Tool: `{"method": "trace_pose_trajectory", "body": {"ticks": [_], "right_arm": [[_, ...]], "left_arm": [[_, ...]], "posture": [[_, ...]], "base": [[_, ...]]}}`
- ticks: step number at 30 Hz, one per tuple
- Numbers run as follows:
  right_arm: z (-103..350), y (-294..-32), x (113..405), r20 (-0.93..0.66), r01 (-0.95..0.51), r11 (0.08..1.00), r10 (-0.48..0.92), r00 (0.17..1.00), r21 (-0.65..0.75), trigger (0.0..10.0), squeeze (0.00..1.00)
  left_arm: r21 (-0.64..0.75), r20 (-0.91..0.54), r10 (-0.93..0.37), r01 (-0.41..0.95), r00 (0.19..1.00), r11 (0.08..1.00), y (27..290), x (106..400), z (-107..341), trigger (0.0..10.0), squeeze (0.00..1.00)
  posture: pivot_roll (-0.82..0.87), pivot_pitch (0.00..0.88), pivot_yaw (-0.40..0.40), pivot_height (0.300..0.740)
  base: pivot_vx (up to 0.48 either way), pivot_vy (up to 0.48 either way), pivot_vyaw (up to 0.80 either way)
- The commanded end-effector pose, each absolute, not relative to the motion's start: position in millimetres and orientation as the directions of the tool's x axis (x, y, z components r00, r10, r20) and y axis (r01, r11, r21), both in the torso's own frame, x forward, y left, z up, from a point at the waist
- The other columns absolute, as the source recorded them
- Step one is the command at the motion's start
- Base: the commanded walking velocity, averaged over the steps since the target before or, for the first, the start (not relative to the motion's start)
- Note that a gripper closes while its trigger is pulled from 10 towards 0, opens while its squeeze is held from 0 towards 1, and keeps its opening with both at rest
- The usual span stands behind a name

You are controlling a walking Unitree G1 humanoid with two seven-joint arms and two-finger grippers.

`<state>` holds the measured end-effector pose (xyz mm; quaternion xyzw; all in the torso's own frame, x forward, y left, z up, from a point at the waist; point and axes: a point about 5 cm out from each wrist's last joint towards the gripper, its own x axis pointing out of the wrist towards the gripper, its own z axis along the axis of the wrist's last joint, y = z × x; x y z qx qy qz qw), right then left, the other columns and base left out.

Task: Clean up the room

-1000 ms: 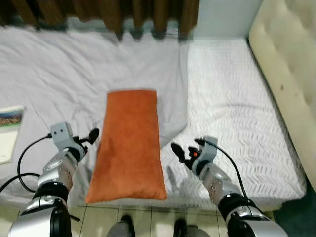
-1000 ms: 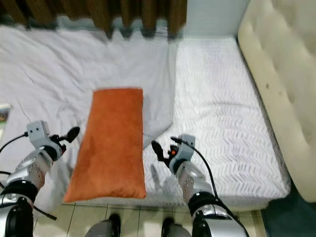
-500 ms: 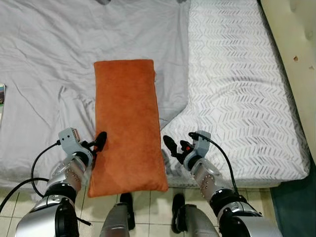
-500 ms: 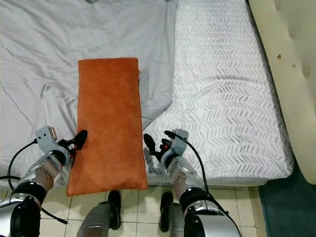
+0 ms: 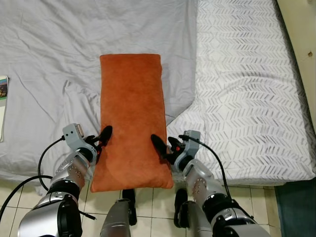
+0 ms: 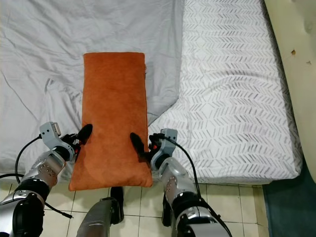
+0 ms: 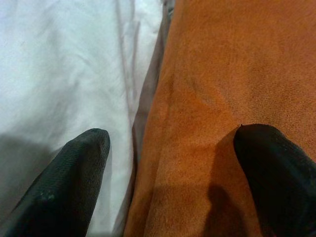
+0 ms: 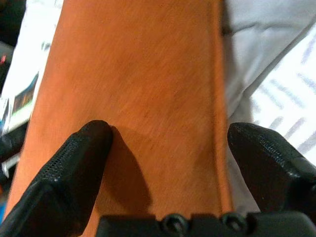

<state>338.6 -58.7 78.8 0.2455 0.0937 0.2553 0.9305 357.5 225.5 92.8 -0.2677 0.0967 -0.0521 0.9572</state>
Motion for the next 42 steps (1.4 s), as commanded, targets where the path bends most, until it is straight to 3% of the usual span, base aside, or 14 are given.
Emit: {"method": "trace_pose_trajectory", "body": {"ticks": [1, 7, 15, 17, 21, 28, 36, 37, 38, 40, 41, 42], "right_arm": [[59, -6, 308, -0.081, -0.467, 0.658, 0.625, 0.777, 0.591, 10.0, 0.0], [53, 6, 293, -0.1, -0.556, 0.665, 0.681, 0.725, 0.499, 10.0, 0.0], [52, 10, 290, -0.107, -0.542, 0.672, 0.672, 0.733, 0.505, 10.0, 0.0], [52, 10, 291, -0.109, -0.538, 0.675, 0.668, 0.736, 0.505, 10.0, 0.0], [52, 9, 291, -0.113, -0.533, 0.678, 0.665, 0.738, 0.506, 10.0, 0.0], [44, 1, 292, -0.166, -0.478, 0.709, 0.632, 0.757, 0.518, 10.0, 0.0], [36, -4, 292, -0.205, -0.392, 0.704, 0.602, 0.772, 0.592, 10.0, 0.0], [36, -3, 292, -0.205, -0.386, 0.7, 0.602, 0.771, 0.601, 10.0, 0.0], [35, -1, 292, -0.216, -0.359, 0.689, 0.599, 0.771, 0.629, 10.0, 0.0], [35, -1, 292, -0.223, -0.343, 0.688, 0.593, 0.774, 0.64, 10.0, 0.0], [34, -2, 292, -0.237, -0.321, 0.691, 0.583, 0.777, 0.648, 4.2, 0.0], [33, -4, 293, -0.242, -0.308, 0.69, 0.577, 0.78, 0.655, 0.0, 0.0]], "left_arm": [[-0.538, -0.197, -0.203, 0.068, 0.959, 0.84, 218, 352, 81, 10.0, 0.0], [-0.586, -0.158, -0.218, 0.086, 0.963, 0.805, 220, 353, 85, 10.0, 0.0], [-0.632, -0.107, -0.285, 0.156, 0.952, 0.759, 204, 356, 88, 10.0, 0.0], [-0.61, -0.048, -0.273, 0.188, 0.961, 0.769, 221, 356, 100, 10.0, 0.0], [-0.601, -0.031, -0.294, 0.217, 0.955, 0.769, 224, 356, 103, 10.0, 0.0], [-0.596, -0.114, -0.404, 0.263, 0.908, 0.759, 197, 351, 83, 10.0, 0.0], [-0.576, -0.076, -0.462, 0.34, 0.883, 0.744, 186, 353, 91, 10.0, 0.0], [-0.564, -0.099, -0.479, 0.347, 0.872, 0.749, 184, 352, 88, 10.0, 0.0], [-0.54, -0.213, -0.478, 0.305, 0.852, 0.785, 180, 343, 68, 10.0, 0.0], [-0.53, -0.26, -0.478, 0.29, 0.839, 0.797, 178, 338, 59, 10.0, 0.0], [-0.539, -0.321, -0.458, 0.238, 0.829, 0.808, 178, 331, 47, 10.0, 0.0], [-0.528, -0.343, -0.44, 0.217, 0.83, 0.821, 178, 329, 43, 9.5, 0.0]], "posture": [[0.0, 0.574, -0.014, 0.74], [0.01, 0.581, -0.01, 0.74], [0.0, 0.578, -0.008, 0.74], [-0.01, 0.574, -0.007, 0.74], [0.02, 0.574, -0.002, 0.74], [0.02, 0.578, -0.014, 0.74], [0.03, 0.58, -0.011, 0.74], [0.03, 0.58, -0.009, 0.74], [0.04, 0.578, -0.01, 0.74], [0.04, 0.578, -0.01, 0.74], [0.04, 0.578, -0.01, 0.74], [0.04, 0.572, -0.013, 0.74]], "base": [[0.0, 0.0, 0.0], [0.0, 0.0, 0.0], [0.0, 0.0, 0.0], [0.0, 0.0, 0.0], [0.0, 0.0, 0.0], [0.0, 0.0, 0.0], [0.0, 0.0, 0.0], [0.0, 0.0, 0.0], [0.0, 0.0, 0.0], [0.0, 0.0, 0.0], [0.0, 0.0, 0.0], [0.0, 0.0, 0.0]]}}
